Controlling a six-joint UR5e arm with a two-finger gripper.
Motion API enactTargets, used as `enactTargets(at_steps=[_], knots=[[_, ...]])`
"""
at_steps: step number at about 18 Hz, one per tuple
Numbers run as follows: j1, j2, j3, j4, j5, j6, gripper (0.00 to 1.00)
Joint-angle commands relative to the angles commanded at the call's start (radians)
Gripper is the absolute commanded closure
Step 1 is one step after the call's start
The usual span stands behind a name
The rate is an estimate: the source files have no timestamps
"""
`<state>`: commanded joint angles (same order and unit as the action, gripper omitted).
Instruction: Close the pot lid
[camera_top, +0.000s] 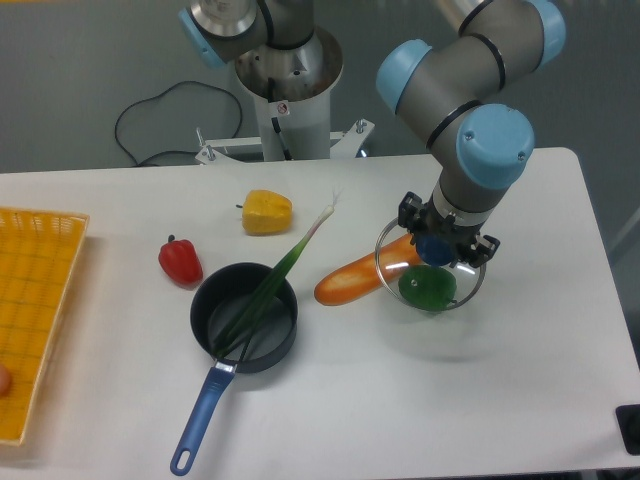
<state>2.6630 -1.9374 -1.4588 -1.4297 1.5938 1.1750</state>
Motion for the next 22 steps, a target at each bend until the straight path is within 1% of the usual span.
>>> enactTargets(at_steps=[4,6,8,10,11,12,16,19,22], knots=[[-0.026,0.002,-0.002,-0.005,0.012,-0.008,0.51],[-0.046,0.003,-0.011,-0.028,0.050,-0.015,0.51],[-0.072,0.003,-0.015,-0.031,0.077,-0.029,0.51],[-0.092,0.005,-0.017,-0.032,0.077,-0.069,0.51],[-0.098,0.012,-0.015,-0.044,0.077,-0.075,0.51],[-0.100,0.023,-0.014,-0.057,0.077,-0.075,0.51],[-0.120,0.031,-0.014,-0.077,0.077,-0.077,0.51],[-0.147,0.029,-0.012,-0.075,0.077,-0.106,0.51],[-0.158,0.029,-0.012,-0.075,0.075,-0.121,0.50]])
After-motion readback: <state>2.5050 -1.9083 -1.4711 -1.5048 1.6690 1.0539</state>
